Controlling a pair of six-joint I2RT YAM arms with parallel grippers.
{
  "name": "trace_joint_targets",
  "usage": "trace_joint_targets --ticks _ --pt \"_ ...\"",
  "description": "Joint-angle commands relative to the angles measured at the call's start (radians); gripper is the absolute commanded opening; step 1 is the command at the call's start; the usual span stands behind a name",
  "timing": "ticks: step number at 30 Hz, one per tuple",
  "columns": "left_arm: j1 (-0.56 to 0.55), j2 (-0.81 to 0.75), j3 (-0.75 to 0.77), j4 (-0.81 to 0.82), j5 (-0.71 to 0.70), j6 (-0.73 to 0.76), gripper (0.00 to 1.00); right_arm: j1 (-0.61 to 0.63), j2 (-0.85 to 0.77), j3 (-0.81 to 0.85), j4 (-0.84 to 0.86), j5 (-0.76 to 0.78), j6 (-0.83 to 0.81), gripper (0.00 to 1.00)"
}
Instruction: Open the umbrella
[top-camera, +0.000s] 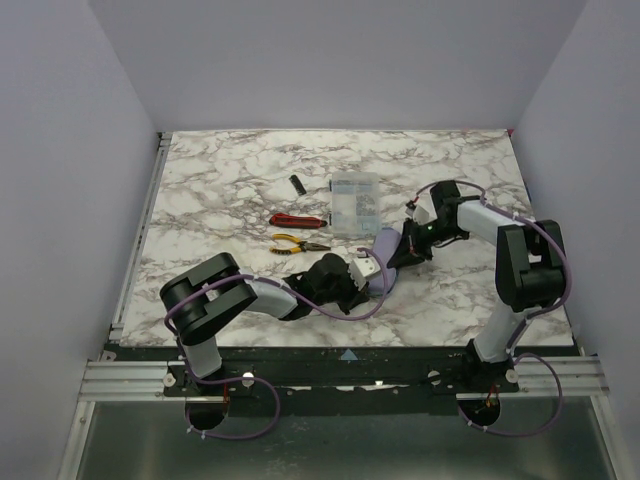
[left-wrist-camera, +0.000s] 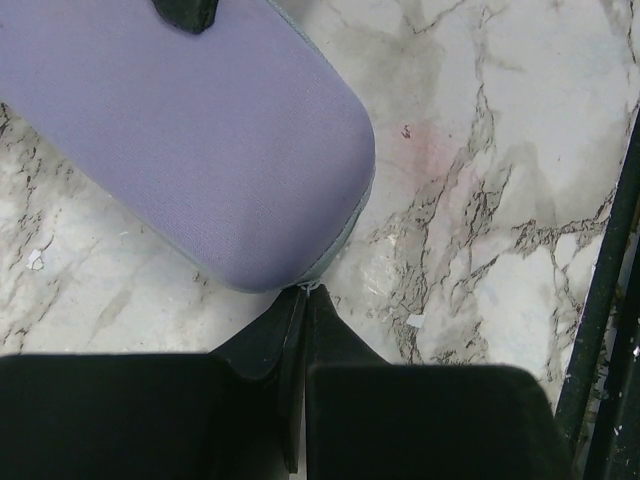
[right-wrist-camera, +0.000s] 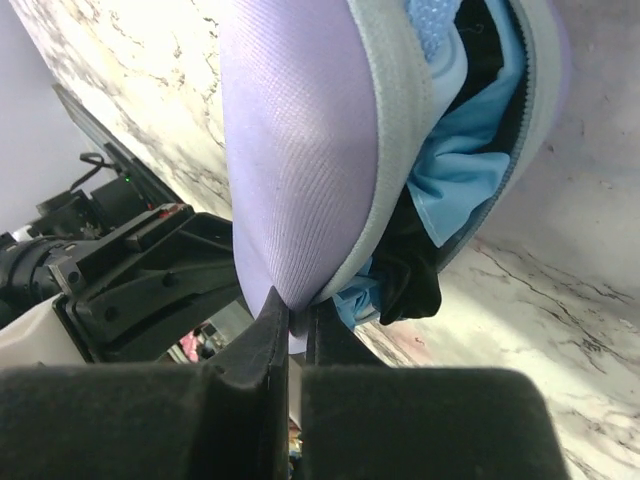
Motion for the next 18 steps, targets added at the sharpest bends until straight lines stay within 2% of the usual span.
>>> trace_joint_targets --ticks 1,9,18 --pt "-0.007 -0.018 -0.012 -0.024 -0.014 0.017 0.0 -0.001 0.06 0.043 -0.023 0.098 -0.1 0.0" --pt "0.005 -0.039 -0.041 -0.053 -0.039 0.059 0.0 -0.004 0.097 0.081 -0.066 0.224 -0.221 0.0" --pt "0.027 -0.059 -0.057 -0.055 -0.071 0.111 0.0 -0.003 0.1 0.108 -0.127 0.251 -0.416 0.0"
